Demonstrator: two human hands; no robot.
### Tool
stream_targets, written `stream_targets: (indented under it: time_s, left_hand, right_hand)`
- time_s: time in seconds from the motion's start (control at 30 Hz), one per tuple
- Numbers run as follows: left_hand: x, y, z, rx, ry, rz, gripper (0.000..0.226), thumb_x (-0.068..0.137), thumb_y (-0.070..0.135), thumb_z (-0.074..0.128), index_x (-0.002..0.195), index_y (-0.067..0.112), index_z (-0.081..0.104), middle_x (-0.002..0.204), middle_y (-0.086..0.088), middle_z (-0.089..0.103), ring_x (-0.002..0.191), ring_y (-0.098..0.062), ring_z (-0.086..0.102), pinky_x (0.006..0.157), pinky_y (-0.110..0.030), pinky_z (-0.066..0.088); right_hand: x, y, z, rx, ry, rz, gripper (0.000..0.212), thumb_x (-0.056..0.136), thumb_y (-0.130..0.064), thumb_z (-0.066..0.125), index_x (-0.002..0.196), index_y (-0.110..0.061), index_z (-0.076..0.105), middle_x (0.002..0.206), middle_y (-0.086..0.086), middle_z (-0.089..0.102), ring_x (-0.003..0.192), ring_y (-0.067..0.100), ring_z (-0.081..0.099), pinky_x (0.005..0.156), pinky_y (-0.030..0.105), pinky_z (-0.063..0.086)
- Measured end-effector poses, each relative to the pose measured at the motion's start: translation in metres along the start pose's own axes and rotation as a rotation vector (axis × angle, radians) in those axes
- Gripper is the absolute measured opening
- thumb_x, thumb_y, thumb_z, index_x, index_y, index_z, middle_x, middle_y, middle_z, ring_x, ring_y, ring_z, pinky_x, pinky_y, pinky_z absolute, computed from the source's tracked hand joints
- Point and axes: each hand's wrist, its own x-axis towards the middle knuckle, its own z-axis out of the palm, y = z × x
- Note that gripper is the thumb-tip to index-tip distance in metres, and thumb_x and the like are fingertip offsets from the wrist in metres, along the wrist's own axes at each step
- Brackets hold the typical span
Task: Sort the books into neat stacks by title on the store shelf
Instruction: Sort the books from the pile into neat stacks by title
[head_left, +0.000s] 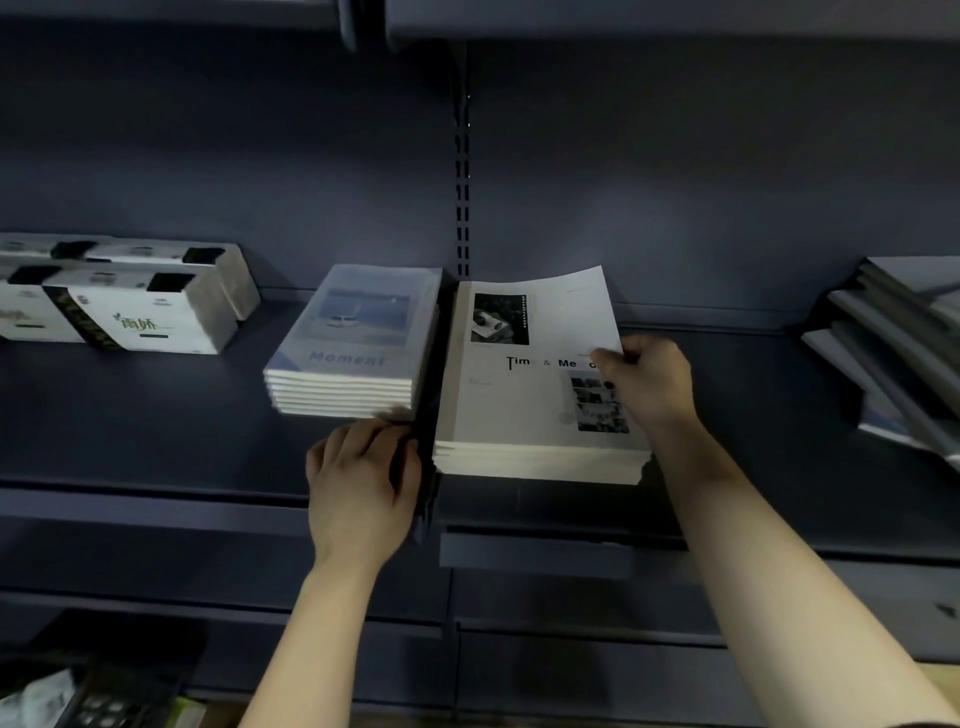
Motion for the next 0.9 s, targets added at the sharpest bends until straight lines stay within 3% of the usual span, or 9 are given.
stream_targets:
  time_s: [0.13, 0.3, 0.43, 0.57, 0.67, 0.8, 0.9]
  left_hand:
    - [0.0, 0.0, -0.001, 0.003, -0.007, 0.0, 0.036, 0.088, 0.034, 0.04, 0.098, 0.016, 0.069, 0.102, -0.003, 0.064, 0.091, -0.026, 0.056, 0.084, -0.036, 0.033]
    - [-0.001, 0.0, -0.001, 0.001, -0.008, -0.002, 0.037, 0.088, 0.034, 0.039, 0.099, 0.016, 0.07, 0.102, -0.003, 0.065, 0.09, -0.026, 0.056, 0.083, -0.039, 0.036]
    - [-0.001, 0.0, -0.002, -0.014, -0.035, 0.003, 0.038, 0.088, 0.032, 0.037, 0.102, 0.017, 0.069, 0.104, -0.002, 0.065, 0.091, -0.025, 0.056, 0.083, -0.037, 0.034]
    - [0.0, 0.008, -0.011, -0.17, 0.02, -0.031, 0.039, 0.089, 0.03, 0.034, 0.108, 0.017, 0.066, 0.104, 0.001, 0.066, 0.093, -0.021, 0.059, 0.084, -0.035, 0.035]
    - [0.009, 0.025, -0.021, -0.209, 0.076, -0.021, 0.038, 0.091, 0.031, 0.036, 0.11, 0.016, 0.066, 0.106, 0.0, 0.064, 0.096, -0.023, 0.057, 0.083, -0.036, 0.037]
    - [0.029, 0.058, -0.028, -0.139, 0.015, 0.045, 0.042, 0.091, 0.039, 0.034, 0.115, 0.019, 0.062, 0.112, -0.002, 0.061, 0.104, -0.025, 0.053, 0.086, -0.039, 0.035]
    - [0.042, 0.088, -0.026, -0.094, -0.076, 0.098, 0.044, 0.092, 0.043, 0.029, 0.119, 0.023, 0.057, 0.118, -0.002, 0.058, 0.109, -0.026, 0.05, 0.088, -0.04, 0.033]
  right_hand:
    - [0.001, 0.0, 0.0, -0.016, -0.007, 0.004, 0.021, 0.091, -0.029, 0.063, 0.097, -0.01, 0.068, 0.088, 0.002, 0.068, 0.075, 0.009, 0.061, 0.054, 0.02, 0.038]
    - [0.0, -0.002, -0.003, -0.027, 0.024, -0.029, 0.018, 0.09, -0.027, 0.065, 0.099, -0.012, 0.065, 0.085, -0.003, 0.061, 0.072, 0.003, 0.056, 0.052, 0.016, 0.033]
    - [-0.002, -0.001, -0.005, -0.004, 0.01, -0.02, 0.029, 0.091, -0.028, 0.064, 0.114, -0.011, 0.062, 0.092, -0.003, 0.058, 0.069, -0.005, 0.047, 0.054, 0.014, 0.033]
    - [-0.003, 0.0, -0.007, -0.002, -0.03, -0.009, 0.038, 0.094, -0.037, 0.058, 0.124, -0.014, 0.055, 0.105, -0.002, 0.057, 0.073, 0.001, 0.048, 0.056, 0.016, 0.034]
    - [-0.005, 0.001, -0.016, -0.008, -0.037, -0.023, 0.035, 0.097, -0.039, 0.05, 0.119, -0.013, 0.058, 0.105, 0.002, 0.062, 0.078, 0.006, 0.055, 0.059, 0.022, 0.039]
    - [-0.001, 0.001, -0.047, 0.009, 0.018, -0.066, 0.03, 0.099, -0.036, 0.048, 0.111, -0.012, 0.062, 0.101, 0.003, 0.063, 0.091, 0.016, 0.06, 0.081, 0.033, 0.049]
    - [0.003, 0.006, -0.078, -0.03, 0.049, -0.101, 0.019, 0.098, -0.03, 0.052, 0.102, -0.015, 0.064, 0.094, 0.001, 0.064, 0.077, 0.005, 0.056, 0.072, 0.025, 0.042]
